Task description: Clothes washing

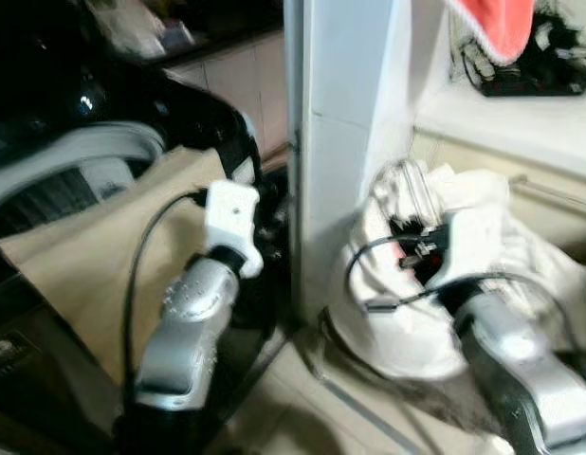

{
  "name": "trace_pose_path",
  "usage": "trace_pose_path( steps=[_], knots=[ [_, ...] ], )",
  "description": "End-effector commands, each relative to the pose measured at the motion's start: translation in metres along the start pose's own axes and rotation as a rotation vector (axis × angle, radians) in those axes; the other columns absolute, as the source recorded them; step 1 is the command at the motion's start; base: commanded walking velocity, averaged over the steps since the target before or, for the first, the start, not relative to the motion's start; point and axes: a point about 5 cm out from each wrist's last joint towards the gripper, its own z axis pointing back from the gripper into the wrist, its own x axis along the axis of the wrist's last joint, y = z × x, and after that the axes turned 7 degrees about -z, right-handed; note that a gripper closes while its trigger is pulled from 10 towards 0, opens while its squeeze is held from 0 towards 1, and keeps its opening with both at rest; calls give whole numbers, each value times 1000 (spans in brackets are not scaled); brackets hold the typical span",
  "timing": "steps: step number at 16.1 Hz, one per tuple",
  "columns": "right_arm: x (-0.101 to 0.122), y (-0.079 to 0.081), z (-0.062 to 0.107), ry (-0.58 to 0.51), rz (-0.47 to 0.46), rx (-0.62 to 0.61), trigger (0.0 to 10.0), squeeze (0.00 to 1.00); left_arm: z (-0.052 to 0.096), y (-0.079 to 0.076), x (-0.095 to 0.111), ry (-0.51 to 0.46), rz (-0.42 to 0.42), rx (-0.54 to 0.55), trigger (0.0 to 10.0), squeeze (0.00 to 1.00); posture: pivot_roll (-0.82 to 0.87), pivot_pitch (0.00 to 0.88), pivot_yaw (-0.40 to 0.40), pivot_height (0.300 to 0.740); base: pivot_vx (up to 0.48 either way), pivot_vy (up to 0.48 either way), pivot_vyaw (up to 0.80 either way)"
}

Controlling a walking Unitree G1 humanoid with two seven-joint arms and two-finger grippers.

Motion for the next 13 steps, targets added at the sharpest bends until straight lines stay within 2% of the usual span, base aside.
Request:
trace_pose_path(
  steps=[1,5,7,9,11,12,13],
  knots=[
    [6,-4,1,-14,18,-23,10000,0,-1,-2,4,-8,24,-5,10000,0,-83,0,56,740,0,0,0],
    [1,-1,2,6,-10,-9,10000,0,0,1,4,-5,30,10,10000,0,-84,0,51,740,0,0,0],
    [-1,-2,3,19,11,2,10000,0,3,-1,1,-16,19,9,10000,0,-93,0,28,740,0,0,0],
    [0,-3,3,23,31,19,10000,0,9,-1,-5,-6,53,38,10000,0,-94,0,3,740,0,0,0],
    [1,-5,2,29,50,25,10000,0,11,-1,-6,-6,52,44,10000,0,-87,0,-9,740,255,0,0],
    [-2,-7,2,50,104,37,10000,0,13,-3,-7,-1,-4,37,10000,0,-78,0,-16,740,296,0,0],
    [-4,-7,2,57,100,44,10000,0,13,-4,-7,2,-20,38,10000,0,-66,1,-23,740,292,0,0]
  ],
)
